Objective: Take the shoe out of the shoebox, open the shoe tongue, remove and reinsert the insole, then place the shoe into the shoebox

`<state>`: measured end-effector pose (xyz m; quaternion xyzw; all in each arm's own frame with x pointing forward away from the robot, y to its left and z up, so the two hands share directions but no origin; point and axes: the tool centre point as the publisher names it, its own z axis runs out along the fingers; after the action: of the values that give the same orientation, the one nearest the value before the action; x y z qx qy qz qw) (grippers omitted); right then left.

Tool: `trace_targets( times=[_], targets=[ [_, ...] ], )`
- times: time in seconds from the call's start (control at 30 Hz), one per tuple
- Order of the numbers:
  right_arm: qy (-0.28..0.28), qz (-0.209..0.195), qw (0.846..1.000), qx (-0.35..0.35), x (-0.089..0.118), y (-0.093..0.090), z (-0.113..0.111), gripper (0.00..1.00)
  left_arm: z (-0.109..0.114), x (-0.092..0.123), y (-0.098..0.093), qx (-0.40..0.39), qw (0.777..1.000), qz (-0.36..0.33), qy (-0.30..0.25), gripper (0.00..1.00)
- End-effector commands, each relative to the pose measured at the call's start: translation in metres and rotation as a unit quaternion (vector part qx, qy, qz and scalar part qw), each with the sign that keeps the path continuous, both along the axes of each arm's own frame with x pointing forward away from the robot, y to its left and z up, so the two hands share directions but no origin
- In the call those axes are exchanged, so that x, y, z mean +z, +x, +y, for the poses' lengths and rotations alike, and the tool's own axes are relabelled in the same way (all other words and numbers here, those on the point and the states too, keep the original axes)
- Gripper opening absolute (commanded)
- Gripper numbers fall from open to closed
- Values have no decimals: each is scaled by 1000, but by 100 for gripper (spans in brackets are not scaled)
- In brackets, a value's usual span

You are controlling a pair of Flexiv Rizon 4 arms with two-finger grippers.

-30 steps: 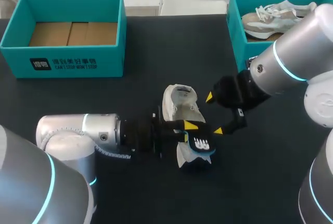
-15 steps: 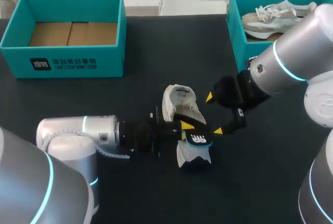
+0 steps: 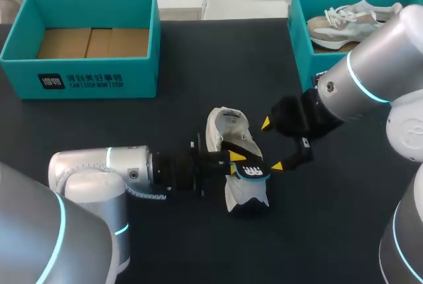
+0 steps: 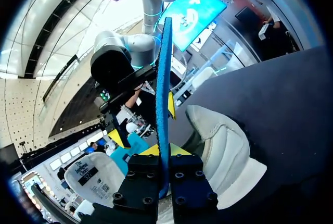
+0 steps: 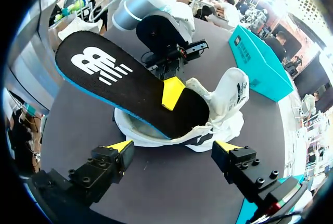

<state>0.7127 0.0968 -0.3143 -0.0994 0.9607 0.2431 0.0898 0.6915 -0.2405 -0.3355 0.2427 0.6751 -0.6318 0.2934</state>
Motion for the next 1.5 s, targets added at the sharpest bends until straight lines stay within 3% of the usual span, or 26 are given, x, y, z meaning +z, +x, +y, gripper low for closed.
trace_targets(
  times=[0.03,0.2,0.23,0.27,0.3,0.37,0.7,0.8,1.13,1.5],
  targets=[
    [-1,-1,1000,-1,-1,-1,1,100,-2,-3,1,0,1000,1,1,0],
    [-1,-1,1000,-1,-1,-1,1,100,-3,-1,0,-3,1000,2,3,0],
    [-1,-1,1000,-1,-1,-1,1,100,-2,2,-1,-2,1000,1,1,13],
    [-1,-1,1000,-1,-1,-1,1,100,-2,4,-1,-2,1000,0,-1,42],
    [-1,-1,1000,-1,-1,-1,1,100,-1,6,-2,-3,1000,-1,-4,43],
    [-1,-1,1000,-1,-1,-1,1,100,-1,11,-4,-7,1000,-3,-9,34],
    [-1,-1,1000,-1,-1,-1,1,100,-9,22,-24,-41,999,-8,-20,23],
    [-1,-1,1000,-1,-1,-1,1,100,-12,19,-27,-47,999,-7,-19,0],
    [-1,-1,1000,-1,-1,-1,1,100,-11,0,-14,-41,999,-14,1,0],
    [-1,-1,1000,-1,-1,-1,1,100,-3,-6,4,-24,999,-28,17,0]
  ],
)
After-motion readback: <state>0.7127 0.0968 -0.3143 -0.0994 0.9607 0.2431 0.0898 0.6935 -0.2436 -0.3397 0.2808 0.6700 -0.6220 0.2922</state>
